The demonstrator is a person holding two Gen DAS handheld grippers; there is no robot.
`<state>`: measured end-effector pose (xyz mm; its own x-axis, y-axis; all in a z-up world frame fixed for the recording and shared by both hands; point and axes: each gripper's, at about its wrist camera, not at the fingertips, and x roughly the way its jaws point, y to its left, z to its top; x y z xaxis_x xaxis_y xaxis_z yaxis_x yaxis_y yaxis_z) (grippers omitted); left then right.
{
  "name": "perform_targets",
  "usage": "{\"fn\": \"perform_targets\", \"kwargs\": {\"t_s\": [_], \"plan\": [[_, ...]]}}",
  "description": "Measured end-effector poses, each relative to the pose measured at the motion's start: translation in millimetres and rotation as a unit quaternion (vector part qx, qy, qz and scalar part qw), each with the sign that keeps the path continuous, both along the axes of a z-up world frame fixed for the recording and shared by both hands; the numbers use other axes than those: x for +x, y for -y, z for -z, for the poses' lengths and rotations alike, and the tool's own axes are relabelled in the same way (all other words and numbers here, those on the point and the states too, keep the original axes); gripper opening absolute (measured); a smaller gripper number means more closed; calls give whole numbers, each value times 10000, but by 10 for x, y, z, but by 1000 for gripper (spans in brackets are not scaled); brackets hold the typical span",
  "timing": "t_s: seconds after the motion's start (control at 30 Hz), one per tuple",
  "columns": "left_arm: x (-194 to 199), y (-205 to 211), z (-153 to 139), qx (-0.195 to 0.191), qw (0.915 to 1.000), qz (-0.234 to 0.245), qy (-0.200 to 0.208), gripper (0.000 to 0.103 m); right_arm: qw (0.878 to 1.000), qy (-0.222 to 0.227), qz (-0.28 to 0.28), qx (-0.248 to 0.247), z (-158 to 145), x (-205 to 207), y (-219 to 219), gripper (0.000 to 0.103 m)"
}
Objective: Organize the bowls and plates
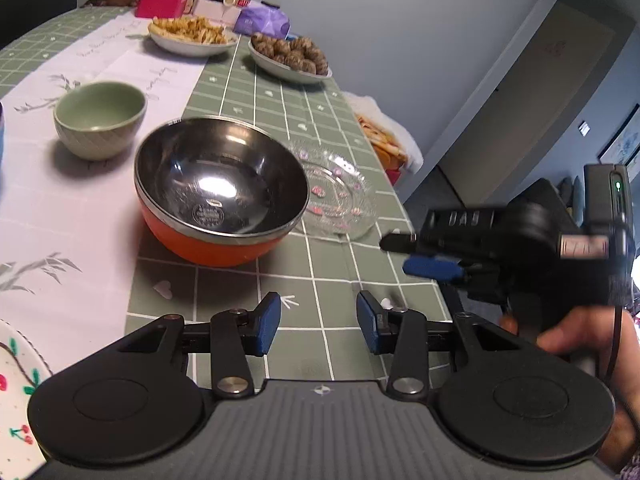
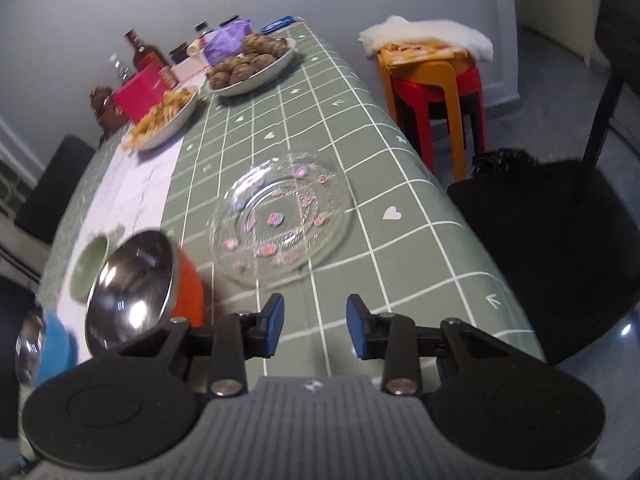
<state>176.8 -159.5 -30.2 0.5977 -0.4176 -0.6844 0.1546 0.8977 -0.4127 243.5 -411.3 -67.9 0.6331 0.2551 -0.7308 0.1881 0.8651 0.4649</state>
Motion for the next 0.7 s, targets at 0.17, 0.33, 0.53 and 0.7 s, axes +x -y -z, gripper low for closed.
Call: {"fn": "perform_targets", "kwargs": {"t_s": [0.17, 0.33, 0.53, 0.7], "plan": [[116, 41, 108, 174, 9996, -111, -199, 48, 9984, -113, 284, 483, 182, 276, 61, 29], [188, 62, 145, 247, 9993, -106, -253, 48, 9974, -227, 340, 594, 302, 444, 23, 29], [245, 61, 190, 260, 9990, -134, -337, 48, 9963, -220, 446, 695, 375, 502, 49, 17], [253, 49, 217, 263, 9988, -137, -401, 48, 9965, -189, 492, 647, 359, 487, 30, 10]]}}
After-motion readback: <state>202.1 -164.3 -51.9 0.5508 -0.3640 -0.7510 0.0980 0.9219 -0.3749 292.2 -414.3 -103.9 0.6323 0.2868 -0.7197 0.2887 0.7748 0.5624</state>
